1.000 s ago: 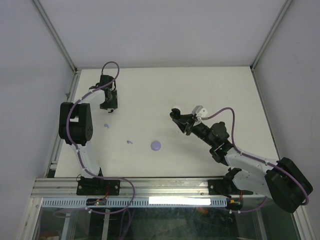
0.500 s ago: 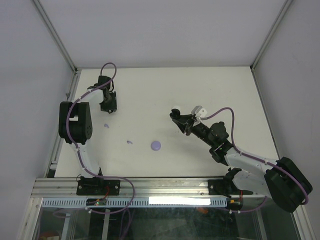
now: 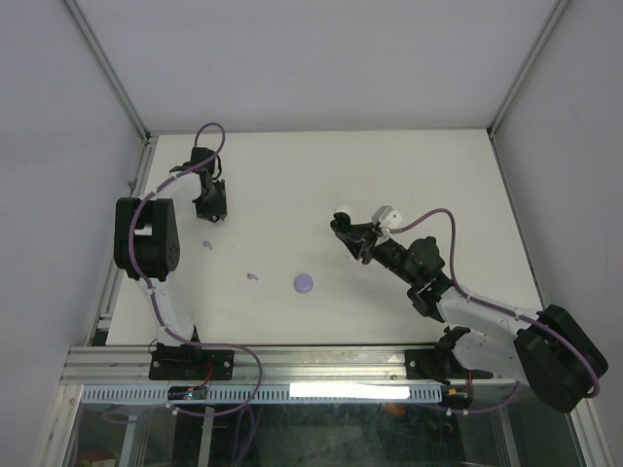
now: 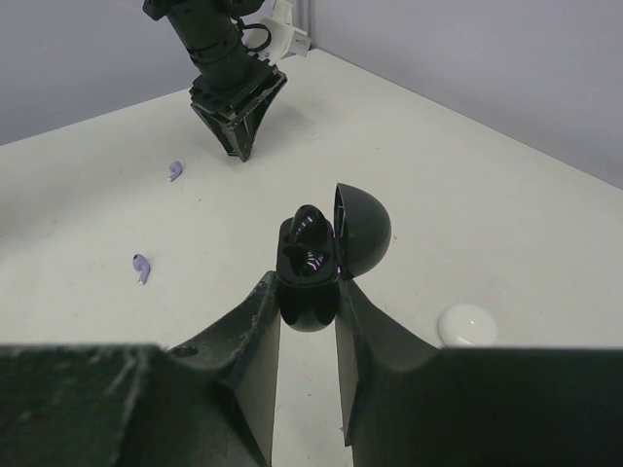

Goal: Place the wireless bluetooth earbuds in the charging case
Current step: Pick up the earbud from the center of the board, then place the earbud in the charging case, then close the charging case.

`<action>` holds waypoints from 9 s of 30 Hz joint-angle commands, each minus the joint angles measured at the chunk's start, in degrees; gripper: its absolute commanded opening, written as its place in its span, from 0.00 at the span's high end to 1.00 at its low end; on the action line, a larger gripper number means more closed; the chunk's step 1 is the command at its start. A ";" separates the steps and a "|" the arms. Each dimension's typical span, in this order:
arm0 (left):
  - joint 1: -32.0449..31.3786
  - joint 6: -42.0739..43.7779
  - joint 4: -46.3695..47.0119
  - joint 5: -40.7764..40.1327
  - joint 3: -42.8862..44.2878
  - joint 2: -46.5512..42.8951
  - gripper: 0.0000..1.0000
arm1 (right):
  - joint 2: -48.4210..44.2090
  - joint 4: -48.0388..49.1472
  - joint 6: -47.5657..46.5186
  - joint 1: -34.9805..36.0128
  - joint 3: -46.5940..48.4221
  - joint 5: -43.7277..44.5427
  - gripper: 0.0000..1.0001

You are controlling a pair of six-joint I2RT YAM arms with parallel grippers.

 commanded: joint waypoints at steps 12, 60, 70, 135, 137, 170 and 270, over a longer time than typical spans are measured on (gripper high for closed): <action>-0.09 -0.51 -1.70 -0.77 5.98 3.22 0.70 | 0.45 1.90 -0.47 -0.20 1.80 -0.42 1.00; -19.04 -26.66 31.77 19.44 -19.80 -41.79 0.94 | 0.52 9.94 -1.44 2.04 5.43 -1.62 1.00; -29.58 -34.55 49.69 16.32 -27.65 -45.94 0.94 | 5.23 14.74 -1.50 2.15 6.42 1.31 1.00; -45.60 -34.13 63.52 -2.06 -32.66 -43.72 0.94 | 6.64 21.96 -0.29 2.13 5.05 3.78 1.00; -45.74 -34.34 63.12 -2.64 -32.81 -43.62 0.94 | 6.48 21.87 -0.29 2.13 4.96 3.96 1.00; -47.84 -38.56 58.66 -11.56 -34.56 -44.77 0.86 | 5.71 23.01 1.03 2.13 3.82 5.64 1.00; -29.25 -26.78 46.67 41.94 -25.36 -45.43 0.28 | 5.31 15.60 14.09 -0.68 8.61 -18.30 1.00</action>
